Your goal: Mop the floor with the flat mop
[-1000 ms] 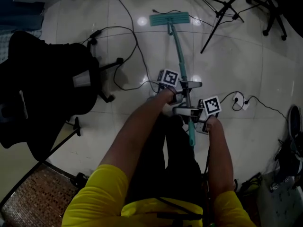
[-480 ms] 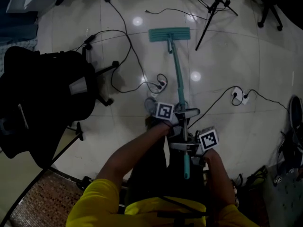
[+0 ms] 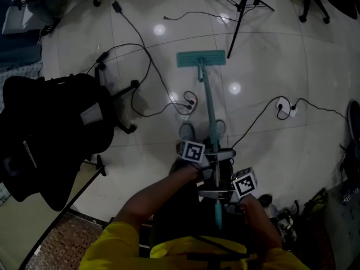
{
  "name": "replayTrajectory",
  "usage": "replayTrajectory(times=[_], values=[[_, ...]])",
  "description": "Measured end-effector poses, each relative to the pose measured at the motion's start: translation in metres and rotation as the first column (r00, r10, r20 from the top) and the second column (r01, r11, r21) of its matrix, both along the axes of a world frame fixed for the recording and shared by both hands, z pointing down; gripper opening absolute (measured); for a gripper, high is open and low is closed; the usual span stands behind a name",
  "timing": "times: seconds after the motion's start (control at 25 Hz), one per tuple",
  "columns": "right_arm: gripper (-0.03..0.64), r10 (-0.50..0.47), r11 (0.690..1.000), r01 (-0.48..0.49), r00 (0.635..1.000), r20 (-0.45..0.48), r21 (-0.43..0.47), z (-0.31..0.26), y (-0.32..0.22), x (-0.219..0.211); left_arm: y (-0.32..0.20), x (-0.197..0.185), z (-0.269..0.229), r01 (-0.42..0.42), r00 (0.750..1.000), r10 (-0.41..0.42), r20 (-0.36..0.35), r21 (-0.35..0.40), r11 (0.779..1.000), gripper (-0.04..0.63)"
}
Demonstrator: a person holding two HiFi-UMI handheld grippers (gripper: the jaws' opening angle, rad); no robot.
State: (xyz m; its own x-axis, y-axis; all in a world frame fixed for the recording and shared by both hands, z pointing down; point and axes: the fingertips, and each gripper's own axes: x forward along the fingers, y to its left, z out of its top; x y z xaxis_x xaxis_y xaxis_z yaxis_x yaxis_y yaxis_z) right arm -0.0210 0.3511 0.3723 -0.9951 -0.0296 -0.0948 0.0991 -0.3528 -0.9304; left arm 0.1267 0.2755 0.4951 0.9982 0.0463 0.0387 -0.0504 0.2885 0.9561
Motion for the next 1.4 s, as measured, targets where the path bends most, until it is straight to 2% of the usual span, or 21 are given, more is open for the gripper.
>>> replayTrajectory(times=[0.08, 0.24, 0.36, 0.44, 0.52, 0.68, 0.8, 0.88, 1.0, 1.08, 1.24, 1.4], values=[[0.121, 0.012, 0.999, -0.011, 1.000, -0.024, 0.030, 0.015, -0.016, -0.001, -0.019, 0.001, 0.008, -0.017, 1.000, 0.017, -0.007, 0.036, 0.999, 0.173], [0.103, 0.072, 0.996, -0.066, 0.993, -0.089, 0.067, 0.063, -0.047, 0.001, -0.046, 0.003, 0.045, -0.027, 1.000, 0.027, 0.006, -0.004, 1.000, 0.161], [0.098, 0.083, 0.993, -0.071, 0.989, -0.119, 0.098, 0.093, -0.086, 0.007, -0.086, 0.008, 0.059, -0.047, 0.999, 0.047, -0.023, -0.021, 0.999, 0.161], [0.094, 0.079, 0.993, -0.065, 0.987, -0.142, 0.097, 0.112, -0.113, 0.012, -0.119, 0.011, 0.070, -0.047, 0.998, 0.048, -0.027, 0.028, 0.998, 0.161], [0.094, 0.091, 0.994, -0.081, 0.988, -0.128, 0.080, 0.122, -0.137, 0.014, -0.147, 0.013, 0.083, -0.031, 0.999, 0.034, -0.027, 0.078, 0.996, 0.161], [0.080, 0.131, 0.988, -0.122, 0.987, -0.090, 0.096, 0.129, -0.170, 0.006, -0.176, 0.009, 0.102, -0.052, 0.999, 0.053, -0.004, 0.111, 0.992, 0.160], [0.075, 0.158, 0.985, -0.152, 0.984, -0.078, 0.082, 0.127, -0.176, -0.002, -0.187, -0.001, 0.103, 0.013, 1.000, -0.014, 0.006, 0.117, 0.993, 0.151], [0.058, 0.152, 0.987, -0.148, 0.986, -0.068, 0.064, 0.121, -0.164, -0.007, -0.177, -0.004, 0.100, 0.043, 0.999, -0.044, 0.011, 0.089, 0.995, 0.127], [0.055, 0.098, 0.995, -0.096, 0.992, -0.079, 0.023, 0.106, -0.115, -0.008, -0.127, -0.003, 0.089, -0.005, 0.999, 0.002, 0.039, 0.085, 0.996, 0.130], [0.057, 0.064, 0.998, -0.063, 0.994, -0.084, 0.008, 0.089, -0.074, -0.004, -0.085, -0.001, 0.074, -0.007, 0.999, 0.004, 0.036, 0.072, 0.997, 0.133], [0.057, -0.044, 0.998, 0.038, 0.993, -0.111, -0.056, 0.056, 0.012, 0.005, -0.002, 0.005, 0.043, 0.047, 0.999, -0.047, 0.017, 0.010, 0.999, 0.143], [0.064, -0.155, 0.984, 0.146, 0.983, -0.093, -0.099, 0.017, 0.061, 0.020, 0.044, 0.010, 0.015, 0.153, 0.987, -0.150, 0.050, -0.058, 0.987, 0.141]])
